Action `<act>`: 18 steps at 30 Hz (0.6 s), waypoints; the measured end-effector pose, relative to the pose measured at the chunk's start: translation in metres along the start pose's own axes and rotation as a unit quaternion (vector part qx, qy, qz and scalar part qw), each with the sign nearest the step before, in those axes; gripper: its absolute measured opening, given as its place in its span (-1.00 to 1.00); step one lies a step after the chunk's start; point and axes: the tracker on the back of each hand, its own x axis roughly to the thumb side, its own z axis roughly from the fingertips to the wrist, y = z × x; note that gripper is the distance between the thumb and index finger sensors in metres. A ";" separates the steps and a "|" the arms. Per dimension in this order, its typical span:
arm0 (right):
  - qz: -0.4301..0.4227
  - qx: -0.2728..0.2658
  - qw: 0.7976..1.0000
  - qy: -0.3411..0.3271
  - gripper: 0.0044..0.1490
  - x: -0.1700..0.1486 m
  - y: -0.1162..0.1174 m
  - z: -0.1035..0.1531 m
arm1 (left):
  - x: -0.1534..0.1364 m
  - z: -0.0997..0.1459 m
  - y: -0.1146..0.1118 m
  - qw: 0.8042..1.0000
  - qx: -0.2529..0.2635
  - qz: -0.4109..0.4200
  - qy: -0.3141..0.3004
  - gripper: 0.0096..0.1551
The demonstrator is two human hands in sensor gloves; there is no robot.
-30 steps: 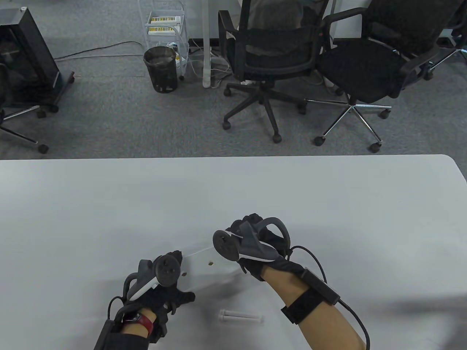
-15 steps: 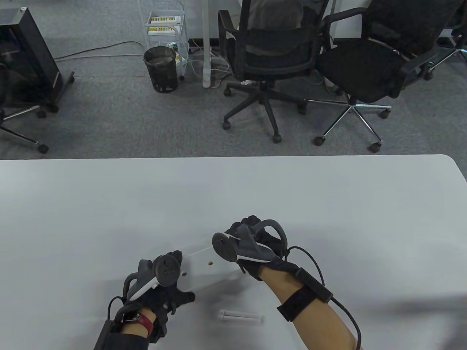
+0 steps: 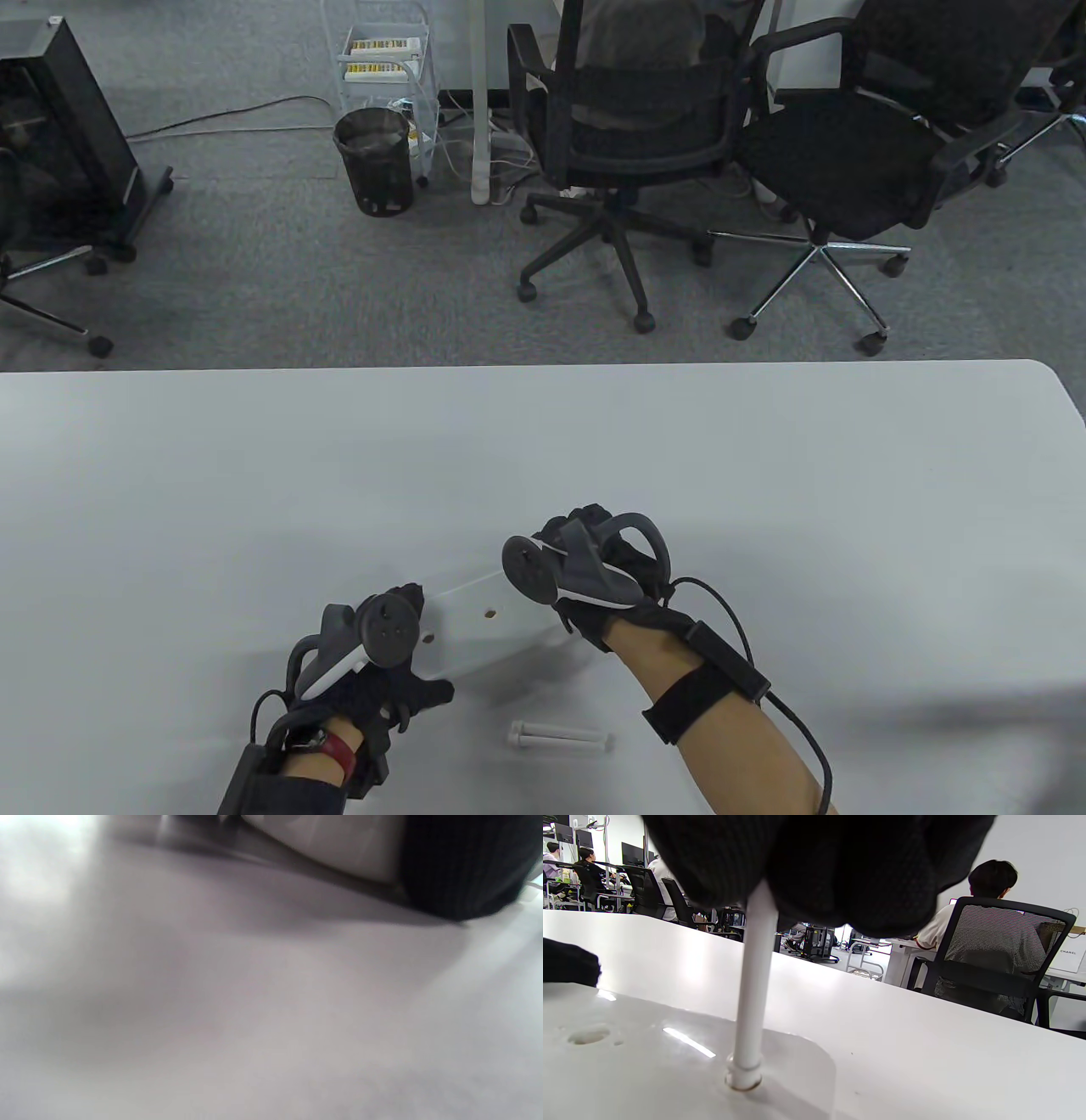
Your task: Fit Hanoi Tower parts together into a complete Hanoi Tower
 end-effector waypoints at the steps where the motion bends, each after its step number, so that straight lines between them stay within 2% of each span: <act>1: 0.003 0.002 1.000 0.001 -0.48 0.000 0.000 -0.001 | 0.000 0.000 0.000 1.000 0.000 0.000 0.000 0.49; 8: -0.004 0.010 1.000 0.019 -0.44 -0.002 0.003 -0.006 | 0.000 0.000 0.000 1.000 0.000 0.000 0.000 0.49; 9: 0.016 0.057 0.998 0.018 -0.43 -0.001 0.012 -0.008 | 0.000 0.000 0.000 1.000 0.000 0.000 0.000 0.49; 11: -0.007 0.020 1.000 0.014 -0.43 -0.001 0.012 -0.010 | 0.000 0.000 0.000 1.000 0.000 -0.001 0.000 0.49; 12: -0.013 0.033 0.999 0.027 -0.43 -0.001 0.013 -0.010 | 0.000 0.000 0.000 1.000 0.000 0.000 0.000 0.49; 18: -0.011 0.021 1.000 0.020 -0.44 0.002 0.017 -0.010 | 0.000 0.000 0.000 1.000 0.000 0.000 0.001 0.49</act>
